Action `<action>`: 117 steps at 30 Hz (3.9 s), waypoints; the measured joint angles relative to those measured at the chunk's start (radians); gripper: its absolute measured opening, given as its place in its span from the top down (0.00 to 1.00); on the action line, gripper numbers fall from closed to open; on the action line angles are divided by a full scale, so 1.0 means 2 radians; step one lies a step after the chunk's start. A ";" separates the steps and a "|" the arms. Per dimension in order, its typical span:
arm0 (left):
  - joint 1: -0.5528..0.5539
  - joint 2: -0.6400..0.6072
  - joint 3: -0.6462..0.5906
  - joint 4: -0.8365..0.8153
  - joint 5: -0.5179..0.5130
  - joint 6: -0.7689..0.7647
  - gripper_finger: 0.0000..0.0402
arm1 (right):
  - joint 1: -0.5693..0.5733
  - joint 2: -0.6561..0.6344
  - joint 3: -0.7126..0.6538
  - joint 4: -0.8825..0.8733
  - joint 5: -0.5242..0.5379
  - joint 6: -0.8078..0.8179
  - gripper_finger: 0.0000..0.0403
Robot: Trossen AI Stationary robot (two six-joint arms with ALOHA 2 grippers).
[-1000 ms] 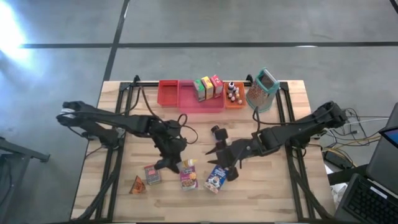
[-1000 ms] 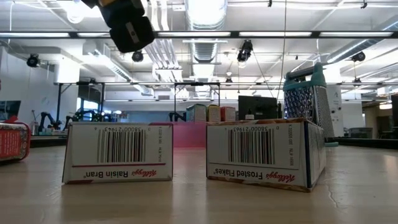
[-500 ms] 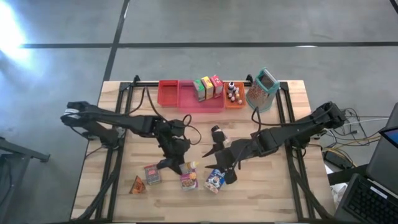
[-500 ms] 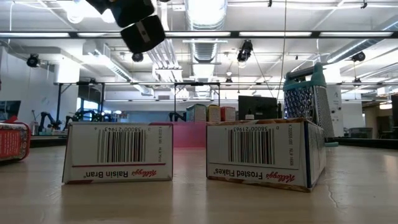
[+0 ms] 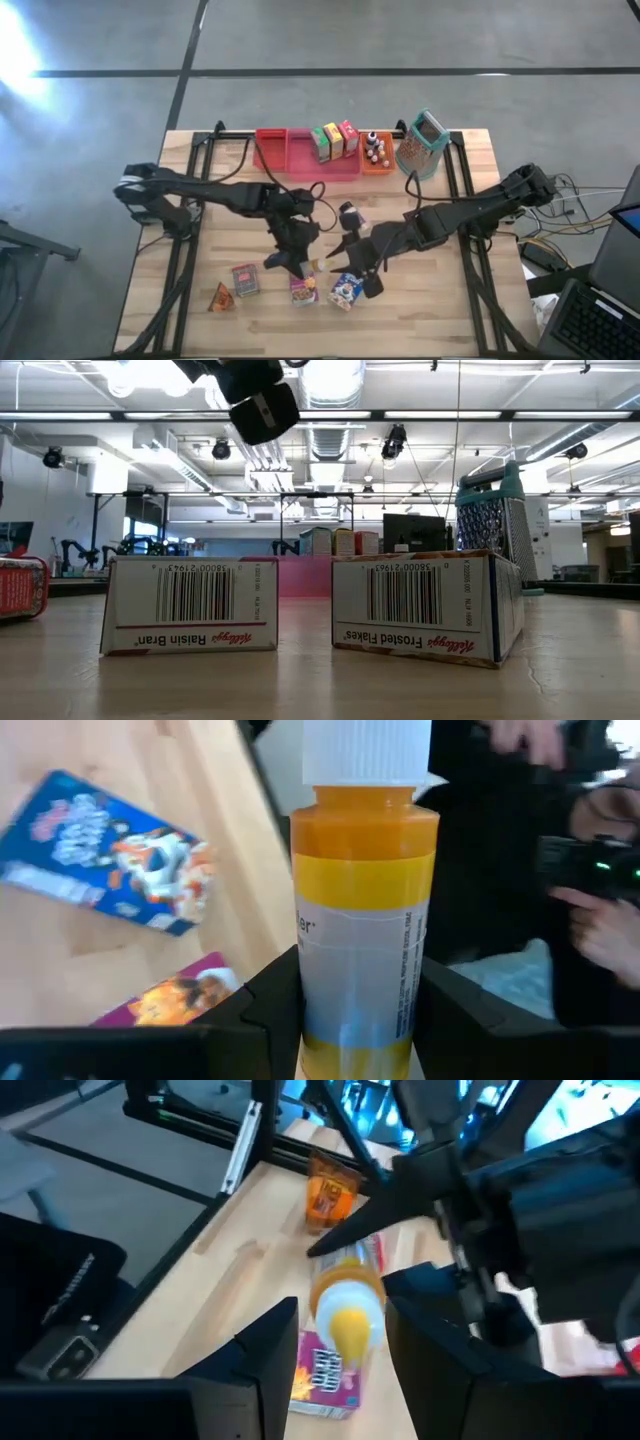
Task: Pick & Place Kitchen Items
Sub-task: Put the yellow food coloring bottle into the orange bin
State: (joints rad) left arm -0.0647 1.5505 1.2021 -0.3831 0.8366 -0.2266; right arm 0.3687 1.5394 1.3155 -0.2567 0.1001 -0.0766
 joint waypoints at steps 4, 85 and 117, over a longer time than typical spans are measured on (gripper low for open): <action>0.000 0.005 0.017 -0.001 0.014 0.012 0.62 | 0.000 0.000 0.000 -0.017 -0.002 0.011 0.62; 0.051 -0.173 -0.133 0.119 -0.335 0.068 0.33 | -0.082 -0.011 0.041 -0.350 0.043 0.190 0.70; 0.051 -0.219 -0.327 0.492 -0.412 0.069 0.33 | -0.447 0.055 0.083 -0.405 -0.016 0.075 0.72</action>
State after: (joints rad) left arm 0.0380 1.1118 0.5485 0.6015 0.0135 -0.0895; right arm -0.5259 1.6502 1.4811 -1.0663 0.0672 0.0739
